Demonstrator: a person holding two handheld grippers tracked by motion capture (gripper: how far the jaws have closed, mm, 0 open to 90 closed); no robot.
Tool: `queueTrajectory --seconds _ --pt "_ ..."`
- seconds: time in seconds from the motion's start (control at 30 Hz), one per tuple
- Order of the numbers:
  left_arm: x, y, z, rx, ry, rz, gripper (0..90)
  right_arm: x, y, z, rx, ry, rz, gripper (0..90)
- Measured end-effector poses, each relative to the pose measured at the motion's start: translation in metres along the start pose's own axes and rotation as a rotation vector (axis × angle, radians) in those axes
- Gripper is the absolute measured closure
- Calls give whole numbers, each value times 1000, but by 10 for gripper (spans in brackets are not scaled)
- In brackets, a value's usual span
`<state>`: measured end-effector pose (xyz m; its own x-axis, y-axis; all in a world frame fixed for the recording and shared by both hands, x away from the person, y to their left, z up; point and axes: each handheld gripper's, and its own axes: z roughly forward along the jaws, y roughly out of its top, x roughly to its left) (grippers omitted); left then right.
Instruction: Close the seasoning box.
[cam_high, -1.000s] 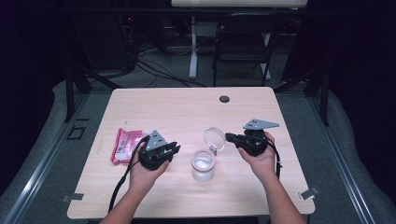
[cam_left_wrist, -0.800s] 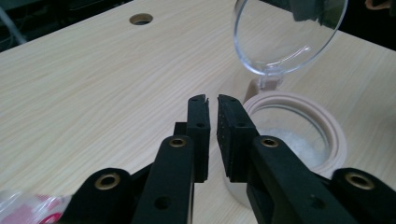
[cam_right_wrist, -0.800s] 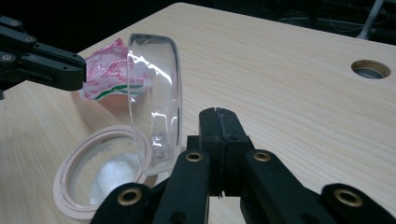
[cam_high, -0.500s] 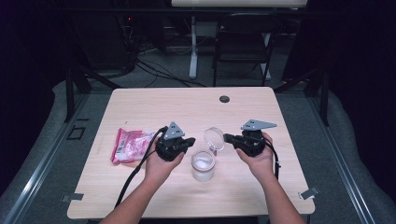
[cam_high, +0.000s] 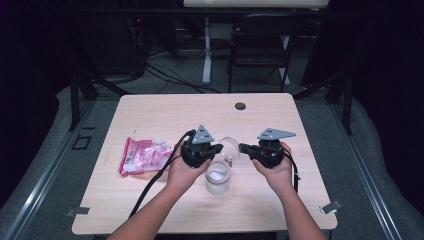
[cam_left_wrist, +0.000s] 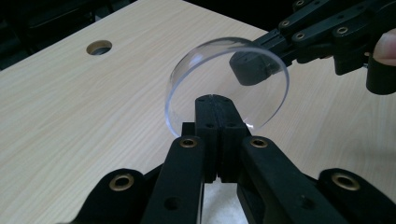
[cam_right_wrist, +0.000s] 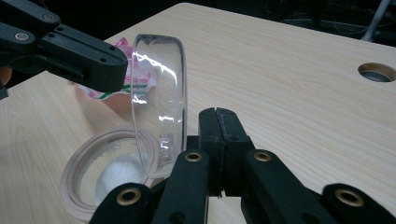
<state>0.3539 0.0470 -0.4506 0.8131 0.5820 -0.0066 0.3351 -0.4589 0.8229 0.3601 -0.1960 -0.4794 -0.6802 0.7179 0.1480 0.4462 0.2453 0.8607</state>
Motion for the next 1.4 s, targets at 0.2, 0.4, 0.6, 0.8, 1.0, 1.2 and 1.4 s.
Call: queueTrajectory --seconds 0.2,0.4,0.6,0.8,1.0,1.2,1.4 --pt "0 0 -1 7 1 6 893 3 1 1 -3 17 -6 894" --pt "-3 -2 -6 9 10 22 892 6 1 2 3 27 -16 894" --pt "-2 -5 -9 5 12 26 893 12 3 4 7 36 -41 895" --pt "-3 -10 -12 4 6 13 892 15 4 4 10 46 -49 889" --pt "-3 -14 -16 15 6 25 891 18 4 5 14 50 -59 890" --pt "-3 -19 -20 14 4 23 891 21 5 5 12 60 -68 886" --pt "-4 -27 -22 22 1 20 890 24 6 6 16 72 -81 881"
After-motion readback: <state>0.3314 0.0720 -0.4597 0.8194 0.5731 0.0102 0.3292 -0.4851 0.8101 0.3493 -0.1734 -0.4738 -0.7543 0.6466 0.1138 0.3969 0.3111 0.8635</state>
